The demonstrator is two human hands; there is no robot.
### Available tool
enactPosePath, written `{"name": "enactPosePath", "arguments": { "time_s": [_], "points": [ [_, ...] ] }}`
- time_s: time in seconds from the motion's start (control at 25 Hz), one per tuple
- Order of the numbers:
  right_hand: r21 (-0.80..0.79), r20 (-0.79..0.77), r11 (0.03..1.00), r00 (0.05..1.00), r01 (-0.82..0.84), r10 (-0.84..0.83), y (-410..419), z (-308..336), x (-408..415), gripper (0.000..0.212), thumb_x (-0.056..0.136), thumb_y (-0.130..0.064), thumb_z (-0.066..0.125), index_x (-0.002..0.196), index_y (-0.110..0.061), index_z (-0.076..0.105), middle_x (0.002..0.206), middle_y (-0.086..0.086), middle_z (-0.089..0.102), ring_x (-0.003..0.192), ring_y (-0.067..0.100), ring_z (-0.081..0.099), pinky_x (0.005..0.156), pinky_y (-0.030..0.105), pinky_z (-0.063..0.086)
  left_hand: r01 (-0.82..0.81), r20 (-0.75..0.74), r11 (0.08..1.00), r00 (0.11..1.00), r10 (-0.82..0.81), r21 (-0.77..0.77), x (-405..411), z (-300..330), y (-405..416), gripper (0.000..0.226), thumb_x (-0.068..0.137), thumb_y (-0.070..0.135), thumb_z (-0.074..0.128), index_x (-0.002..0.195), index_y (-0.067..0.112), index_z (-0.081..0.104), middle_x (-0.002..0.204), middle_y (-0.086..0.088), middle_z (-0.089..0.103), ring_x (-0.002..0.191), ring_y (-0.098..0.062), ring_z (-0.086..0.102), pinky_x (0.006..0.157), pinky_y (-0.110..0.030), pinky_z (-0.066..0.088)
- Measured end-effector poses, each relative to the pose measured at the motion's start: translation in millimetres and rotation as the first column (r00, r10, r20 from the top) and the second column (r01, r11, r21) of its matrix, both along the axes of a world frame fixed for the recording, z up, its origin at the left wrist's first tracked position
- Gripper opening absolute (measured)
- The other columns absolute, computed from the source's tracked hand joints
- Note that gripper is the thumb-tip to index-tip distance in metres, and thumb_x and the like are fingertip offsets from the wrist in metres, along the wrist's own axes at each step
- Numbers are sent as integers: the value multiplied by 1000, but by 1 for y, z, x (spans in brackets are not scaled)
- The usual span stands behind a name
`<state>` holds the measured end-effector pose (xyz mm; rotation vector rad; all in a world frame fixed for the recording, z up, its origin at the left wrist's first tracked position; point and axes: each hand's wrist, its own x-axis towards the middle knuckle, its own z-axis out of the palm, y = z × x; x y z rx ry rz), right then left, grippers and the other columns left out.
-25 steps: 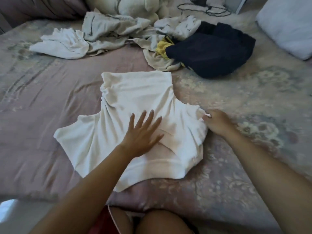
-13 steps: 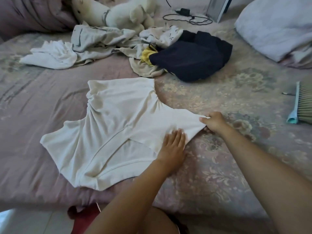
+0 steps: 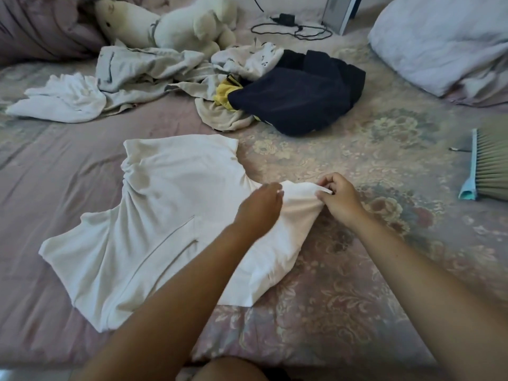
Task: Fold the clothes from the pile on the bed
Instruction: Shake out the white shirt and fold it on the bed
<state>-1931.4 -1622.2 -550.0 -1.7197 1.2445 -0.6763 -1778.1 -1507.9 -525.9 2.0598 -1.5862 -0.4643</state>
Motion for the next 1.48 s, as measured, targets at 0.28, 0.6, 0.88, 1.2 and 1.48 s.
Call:
{"name": "enactPosePath", "arguments": {
  "time_s": [0.28, 0.6, 0.88, 1.2, 1.48],
  "points": [
    [-181, 40, 976, 991, -118, 128, 8, 6, -15, 18, 87, -6, 63, 85, -23, 57, 86, -14, 61, 79, -4, 56, 68, 7, 40, 454, 295, 873, 821, -488, 180, 20, 6, -71, 36, 84, 29, 68, 117, 23, 53, 108, 2, 61, 106, -19, 49, 96, -33, 32],
    [-183, -135, 969, 980, -166, 143, 4, 4, -25, 9, 88, -19, 65, 94, -12, 66, 81, -10, 61, 76, 9, 55, 63, 8, 37, 153, 681, 822, 488, -545, 548, 46, 30, -90, 41, 93, 47, 50, 129, 29, 54, 134, -5, 39, 128, -26, 34, 106, -48, 27],
    [-3, 247, 999, 968, -49, 48, 50, 34, 7, 16, 87, -11, 65, 84, -24, 57, 83, 1, 63, 68, 8, 60, 63, 29, 55, 248, 242, 927, 917, -318, 281, 69, 24, -78, 22, 86, 9, 64, 107, 10, 70, 98, -6, 55, 98, -21, 54, 77, -24, 40],
    [-127, -80, 856, 865, -501, 495, 141, 12, 110, 34, 93, -7, 50, 125, -12, 55, 115, 10, 60, 100, 22, 58, 80, 26, 44, -135, -696, 907, 599, 396, 400, 102, 12, -14, 14, 93, 10, 44, 98, 3, 56, 90, -14, 53, 66, -22, 52, 55, -28, 44],
    [-364, -641, 781, 745, -507, 185, 144, -29, 82, 62, 67, -1, 73, 124, 8, 53, 125, 29, 56, 116, 43, 54, 93, 50, 48, -64, -372, 958, 913, 170, 281, 110, -10, 0, 59, 84, 3, 64, 133, 17, 34, 74, -2, 43, 61, -14, 42, 50, -21, 36]
  ]
}}
